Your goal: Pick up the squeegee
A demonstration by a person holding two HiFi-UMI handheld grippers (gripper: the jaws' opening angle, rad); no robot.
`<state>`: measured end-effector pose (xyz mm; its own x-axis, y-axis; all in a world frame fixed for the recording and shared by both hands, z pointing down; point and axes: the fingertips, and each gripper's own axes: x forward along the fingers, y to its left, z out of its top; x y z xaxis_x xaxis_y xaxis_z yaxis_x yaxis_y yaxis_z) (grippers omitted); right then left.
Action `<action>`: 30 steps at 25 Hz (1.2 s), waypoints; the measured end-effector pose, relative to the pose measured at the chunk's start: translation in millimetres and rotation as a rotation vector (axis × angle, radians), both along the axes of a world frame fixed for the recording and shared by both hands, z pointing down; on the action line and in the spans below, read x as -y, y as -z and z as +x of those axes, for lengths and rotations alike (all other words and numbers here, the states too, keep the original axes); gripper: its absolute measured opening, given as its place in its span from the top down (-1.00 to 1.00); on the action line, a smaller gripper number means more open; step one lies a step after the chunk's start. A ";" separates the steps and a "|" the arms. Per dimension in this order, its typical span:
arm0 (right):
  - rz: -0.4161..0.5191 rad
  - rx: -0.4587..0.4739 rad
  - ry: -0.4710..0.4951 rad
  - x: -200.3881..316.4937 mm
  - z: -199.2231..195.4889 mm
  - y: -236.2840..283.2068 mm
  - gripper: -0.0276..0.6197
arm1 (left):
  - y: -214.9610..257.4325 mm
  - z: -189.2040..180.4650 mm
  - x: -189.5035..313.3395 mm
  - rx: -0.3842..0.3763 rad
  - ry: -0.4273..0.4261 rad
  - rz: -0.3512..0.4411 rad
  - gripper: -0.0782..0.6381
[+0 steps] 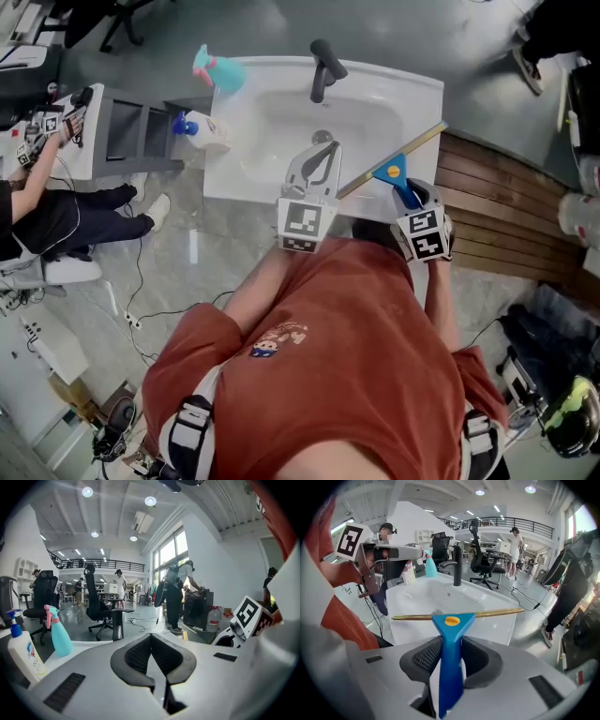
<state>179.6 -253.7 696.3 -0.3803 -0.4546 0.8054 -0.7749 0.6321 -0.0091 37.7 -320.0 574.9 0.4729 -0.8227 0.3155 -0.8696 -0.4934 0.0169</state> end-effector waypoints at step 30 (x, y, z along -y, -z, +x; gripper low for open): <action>0.432 0.186 -0.251 122.7 30.9 177.1 0.49 | 169.6 -15.1 49.3 -0.103 0.062 0.382 0.73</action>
<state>210.5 -376.3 519.2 -0.3360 -0.8252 0.4540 -0.9127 0.4043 0.0593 22.6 -369.3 405.3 0.4317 -0.8997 -0.0647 -0.9013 -0.4276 -0.0690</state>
